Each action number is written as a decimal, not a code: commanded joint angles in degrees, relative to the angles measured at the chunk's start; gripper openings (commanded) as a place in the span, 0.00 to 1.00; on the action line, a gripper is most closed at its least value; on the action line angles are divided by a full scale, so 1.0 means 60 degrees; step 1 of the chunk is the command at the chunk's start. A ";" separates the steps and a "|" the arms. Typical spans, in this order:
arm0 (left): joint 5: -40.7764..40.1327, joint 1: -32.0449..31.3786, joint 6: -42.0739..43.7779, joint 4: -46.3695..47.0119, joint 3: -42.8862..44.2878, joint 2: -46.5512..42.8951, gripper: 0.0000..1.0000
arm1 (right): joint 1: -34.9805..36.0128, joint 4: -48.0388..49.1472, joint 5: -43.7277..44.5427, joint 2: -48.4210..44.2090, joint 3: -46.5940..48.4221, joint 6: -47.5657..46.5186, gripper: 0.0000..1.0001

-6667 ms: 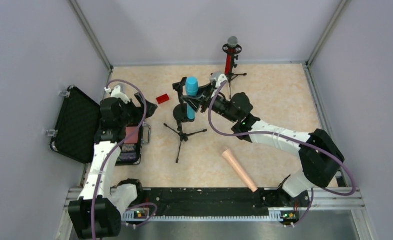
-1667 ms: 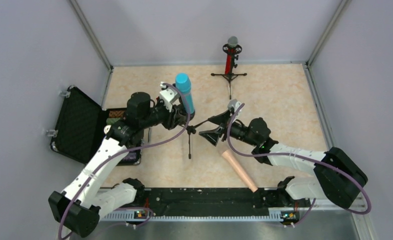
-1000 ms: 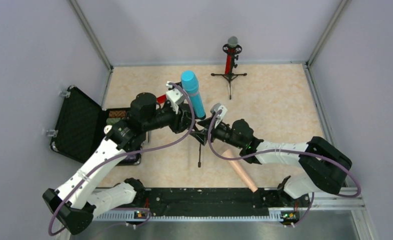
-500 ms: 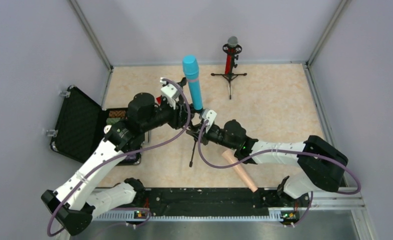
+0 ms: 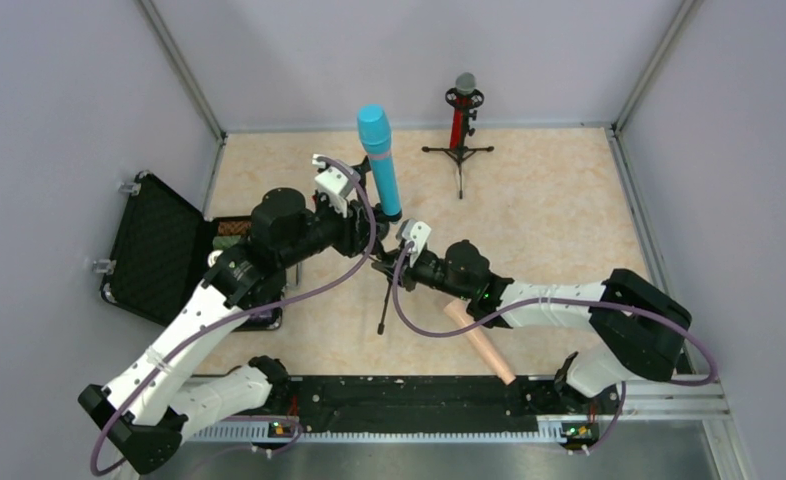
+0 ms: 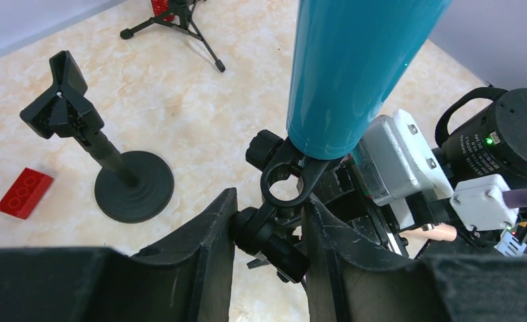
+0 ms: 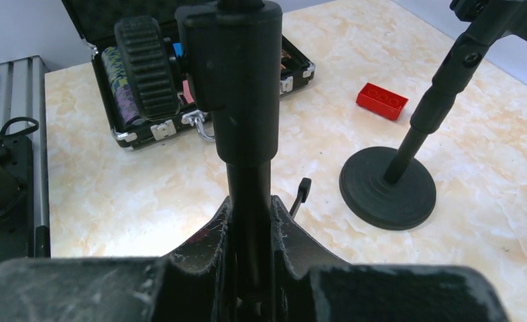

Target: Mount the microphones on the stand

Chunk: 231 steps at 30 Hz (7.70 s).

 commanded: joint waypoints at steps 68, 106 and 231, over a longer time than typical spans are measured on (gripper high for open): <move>0.0686 0.0111 0.0129 0.4974 -0.0004 0.0345 0.00 | -0.1767 -0.4040 -0.1264 -0.5426 -0.0892 0.2766 0.99; -0.0484 0.1625 0.1105 0.5414 0.4812 0.7041 0.00 | -0.7776 -0.4287 -0.5278 -0.4949 -0.1436 0.7244 0.97; 0.3117 0.2913 0.3779 0.1193 0.0979 0.3522 0.19 | -0.7775 -0.6604 -0.5504 -0.4127 -0.1014 0.5053 0.96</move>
